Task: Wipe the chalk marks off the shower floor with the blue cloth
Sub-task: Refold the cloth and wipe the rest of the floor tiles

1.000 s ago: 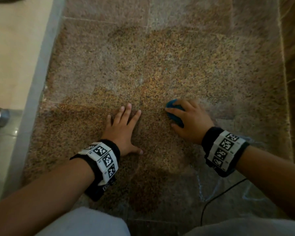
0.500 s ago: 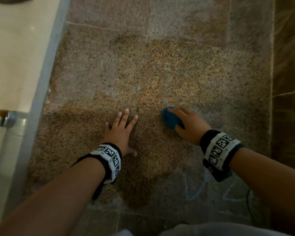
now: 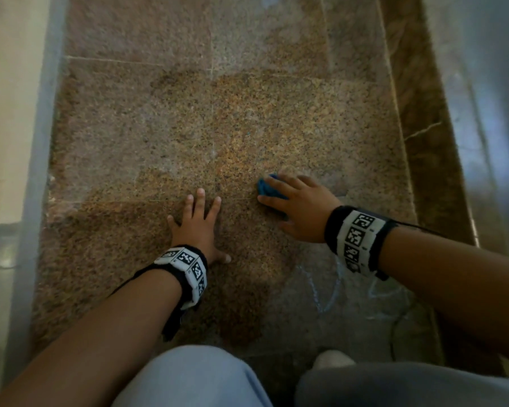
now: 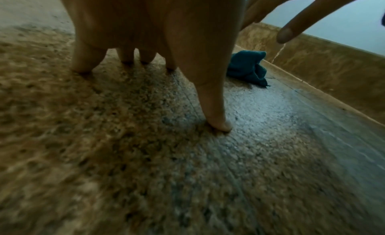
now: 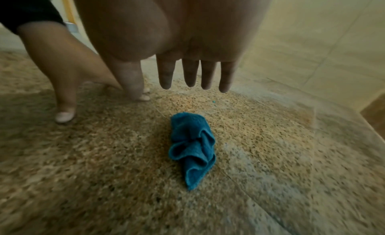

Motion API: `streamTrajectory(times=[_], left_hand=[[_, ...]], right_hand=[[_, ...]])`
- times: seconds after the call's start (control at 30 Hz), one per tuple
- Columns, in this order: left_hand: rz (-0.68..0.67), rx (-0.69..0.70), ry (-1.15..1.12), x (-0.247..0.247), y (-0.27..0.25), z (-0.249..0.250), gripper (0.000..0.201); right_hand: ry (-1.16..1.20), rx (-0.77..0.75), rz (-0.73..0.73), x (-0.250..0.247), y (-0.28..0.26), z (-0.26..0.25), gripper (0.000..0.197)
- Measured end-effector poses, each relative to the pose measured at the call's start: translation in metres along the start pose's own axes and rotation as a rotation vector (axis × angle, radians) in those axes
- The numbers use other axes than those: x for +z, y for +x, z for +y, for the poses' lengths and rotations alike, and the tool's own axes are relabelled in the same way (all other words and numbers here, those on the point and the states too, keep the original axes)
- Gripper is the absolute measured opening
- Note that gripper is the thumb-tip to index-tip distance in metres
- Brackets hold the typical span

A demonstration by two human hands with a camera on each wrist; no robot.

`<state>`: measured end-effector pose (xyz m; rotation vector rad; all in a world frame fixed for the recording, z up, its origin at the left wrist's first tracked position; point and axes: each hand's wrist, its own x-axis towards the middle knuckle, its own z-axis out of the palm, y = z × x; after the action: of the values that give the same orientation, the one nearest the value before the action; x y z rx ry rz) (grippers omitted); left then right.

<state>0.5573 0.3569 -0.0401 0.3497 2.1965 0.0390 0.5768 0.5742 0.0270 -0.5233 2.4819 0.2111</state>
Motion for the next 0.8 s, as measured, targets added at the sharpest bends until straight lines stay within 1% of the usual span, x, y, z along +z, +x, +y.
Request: streamTrajectory(times=[0.07, 0.2, 0.27, 0.33, 0.4, 0.47, 0.5, 0.53, 0.57, 0.6, 0.67, 0.7, 0.73, 0.77, 0.8], left_hand=[[0.002, -0.009, -0.009, 0.002, 0.001, -0.001, 0.131], [0.036, -0.01, -0.016, 0.009, 0.008, -0.005, 0.133], [0.059, -0.011, -0.016, 0.014, 0.01, -0.006, 0.133], [0.081, -0.014, -0.014, 0.017, 0.01, -0.006, 0.134], [0.09, -0.02, -0.013, 0.016, 0.011, -0.006, 0.135], [0.089, -0.034, -0.002, 0.015, 0.011, -0.004, 0.136], [0.085, -0.044, 0.009, 0.014, 0.01, -0.003, 0.136], [0.076, -0.053, 0.021, 0.013, 0.008, -0.003, 0.136], [0.067, -0.062, 0.033, 0.011, 0.006, -0.002, 0.135], [0.058, -0.075, 0.046, 0.012, 0.004, 0.0, 0.135], [0.044, -0.077, 0.081, 0.015, 0.0, 0.007, 0.135], [0.053, -0.063, 0.098, 0.018, -0.003, 0.012, 0.135], [0.073, -0.042, 0.112, 0.021, -0.004, 0.019, 0.136], [0.094, -0.016, 0.122, 0.024, -0.004, 0.026, 0.137], [0.107, 0.01, 0.124, 0.028, -0.004, 0.032, 0.138]], right_hand=[[0.062, 0.023, -0.021, 0.003, 0.0, 0.002, 0.061], [0.28, 0.149, -0.069, 0.033, 0.02, 0.008, 0.059], [0.364, 0.204, -0.013, 0.053, 0.035, 0.006, 0.055], [0.381, 0.223, 0.076, 0.071, 0.045, -0.001, 0.052], [0.358, 0.174, 0.191, 0.083, 0.048, -0.006, 0.05], [0.33, 0.025, 0.255, 0.094, 0.045, -0.008, 0.049], [0.301, -0.043, 0.279, 0.102, 0.044, -0.004, 0.052], [0.264, -0.078, 0.32, 0.105, 0.046, 0.002, 0.055], [0.265, -0.086, 0.341, 0.102, 0.047, 0.008, 0.056], [0.299, -0.06, 0.357, 0.098, 0.046, 0.013, 0.055], [0.371, 0.046, 0.34, 0.096, 0.045, 0.013, 0.051], [0.391, 0.075, 0.318, 0.097, 0.042, 0.006, 0.05], [0.407, 0.062, 0.329, 0.101, 0.037, -0.004, 0.049], [0.405, -0.013, 0.378, 0.107, 0.032, -0.017, 0.049], [0.409, -0.132, 0.387, 0.112, 0.022, -0.03, 0.048]])
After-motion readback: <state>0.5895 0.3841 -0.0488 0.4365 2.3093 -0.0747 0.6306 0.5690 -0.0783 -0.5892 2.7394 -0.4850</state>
